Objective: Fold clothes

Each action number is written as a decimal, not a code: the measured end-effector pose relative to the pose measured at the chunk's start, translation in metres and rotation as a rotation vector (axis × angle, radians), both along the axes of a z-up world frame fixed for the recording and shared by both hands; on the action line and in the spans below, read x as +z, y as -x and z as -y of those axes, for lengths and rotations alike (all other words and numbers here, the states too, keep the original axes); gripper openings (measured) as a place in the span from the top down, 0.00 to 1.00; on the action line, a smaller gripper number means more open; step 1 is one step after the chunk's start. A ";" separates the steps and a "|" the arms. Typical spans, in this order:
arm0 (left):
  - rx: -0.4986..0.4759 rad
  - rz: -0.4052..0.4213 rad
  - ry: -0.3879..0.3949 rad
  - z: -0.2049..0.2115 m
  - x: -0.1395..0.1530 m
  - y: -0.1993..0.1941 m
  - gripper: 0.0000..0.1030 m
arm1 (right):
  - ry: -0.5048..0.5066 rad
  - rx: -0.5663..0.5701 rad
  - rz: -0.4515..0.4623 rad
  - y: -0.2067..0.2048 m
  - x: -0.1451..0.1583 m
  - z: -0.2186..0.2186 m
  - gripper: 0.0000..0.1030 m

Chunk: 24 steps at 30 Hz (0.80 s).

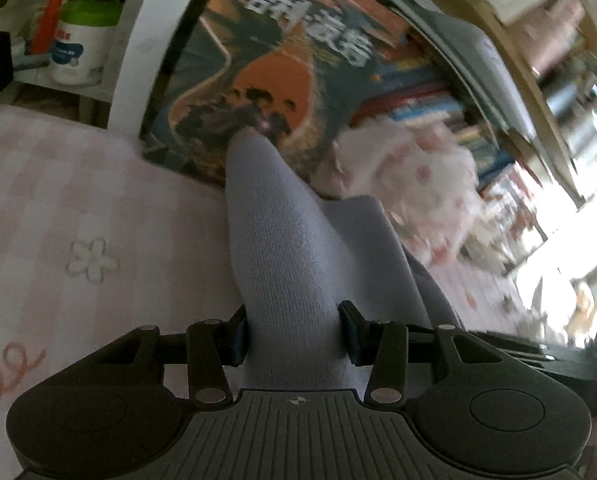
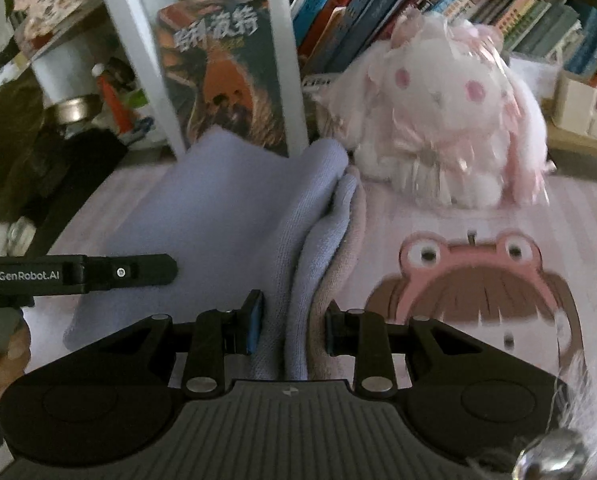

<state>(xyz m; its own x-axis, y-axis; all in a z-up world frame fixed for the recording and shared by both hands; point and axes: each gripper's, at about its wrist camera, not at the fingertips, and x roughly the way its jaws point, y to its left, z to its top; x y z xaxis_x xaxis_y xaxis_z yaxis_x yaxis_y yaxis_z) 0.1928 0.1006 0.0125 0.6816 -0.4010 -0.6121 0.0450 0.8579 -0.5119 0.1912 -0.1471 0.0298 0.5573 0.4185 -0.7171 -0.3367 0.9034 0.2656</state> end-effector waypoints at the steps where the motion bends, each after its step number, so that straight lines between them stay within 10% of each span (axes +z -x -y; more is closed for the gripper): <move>1: 0.013 -0.002 0.003 0.000 -0.001 -0.006 0.58 | -0.007 -0.005 -0.003 -0.005 -0.002 0.001 0.74; 14: 0.044 -0.062 -0.045 0.008 -0.021 -0.024 0.48 | -0.084 -0.078 -0.031 -0.064 -0.028 0.015 0.66; 24: 0.079 0.099 -0.233 0.018 0.000 0.010 0.38 | 0.035 -0.110 0.168 -0.029 -0.011 0.016 0.19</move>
